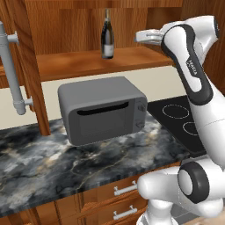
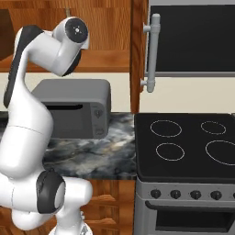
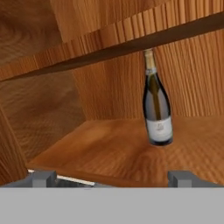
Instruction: Open the cabinet directly in front. Then move the wine and the mug to the dining counter with the jar on it.
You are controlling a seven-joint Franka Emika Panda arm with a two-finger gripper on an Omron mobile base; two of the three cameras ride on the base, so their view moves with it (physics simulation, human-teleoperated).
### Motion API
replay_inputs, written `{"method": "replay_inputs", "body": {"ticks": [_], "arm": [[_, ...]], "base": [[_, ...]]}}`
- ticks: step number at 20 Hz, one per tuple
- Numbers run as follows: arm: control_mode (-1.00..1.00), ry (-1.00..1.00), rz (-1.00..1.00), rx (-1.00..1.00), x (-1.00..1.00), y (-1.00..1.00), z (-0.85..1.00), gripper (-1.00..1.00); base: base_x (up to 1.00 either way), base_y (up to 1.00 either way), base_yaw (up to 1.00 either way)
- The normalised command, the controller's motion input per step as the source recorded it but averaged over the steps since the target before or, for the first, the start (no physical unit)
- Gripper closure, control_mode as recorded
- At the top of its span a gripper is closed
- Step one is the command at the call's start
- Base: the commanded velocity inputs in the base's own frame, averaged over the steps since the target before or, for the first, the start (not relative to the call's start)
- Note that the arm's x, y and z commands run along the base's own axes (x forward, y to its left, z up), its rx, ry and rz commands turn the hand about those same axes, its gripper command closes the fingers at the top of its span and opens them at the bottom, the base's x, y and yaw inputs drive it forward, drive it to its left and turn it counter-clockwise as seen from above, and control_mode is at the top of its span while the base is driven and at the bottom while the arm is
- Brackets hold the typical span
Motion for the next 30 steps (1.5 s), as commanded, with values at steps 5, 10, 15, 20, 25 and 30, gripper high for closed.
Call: {"method": "replay_inputs", "body": {"ticks": [5, 10, 15, 20, 25, 30], "arm": [[-1.0, 0.04, 0.0, 0.0, 0.1, 0.0, 0.0, -1.0], [-1.0, -0.09, 0.0, -0.02, 0.07, 0.08, 0.0, -1.0], [-1.0, -0.12, -0.01, -0.09, 0.19, 0.35, 0.0, -1.0], [-1.0, -0.02, -0.04, -0.04, 0.47, 0.3, 0.01, -1.0], [-1.0, 0.03, -0.01, 0.0, 0.59, 0.02, 0.19, -1.0], [-1.0, 0.03, -0.01, 0.0, 0.56, 0.0, 0.1, -1.0]], "base": [[0.0, 0.0, 0.0], [0.0, 0.0, 0.0], [0.0, 0.0, 0.0], [0.0, 0.0, 0.0], [0.0, 0.0, 0.0], [0.0, 0.0, 0.0]]}}
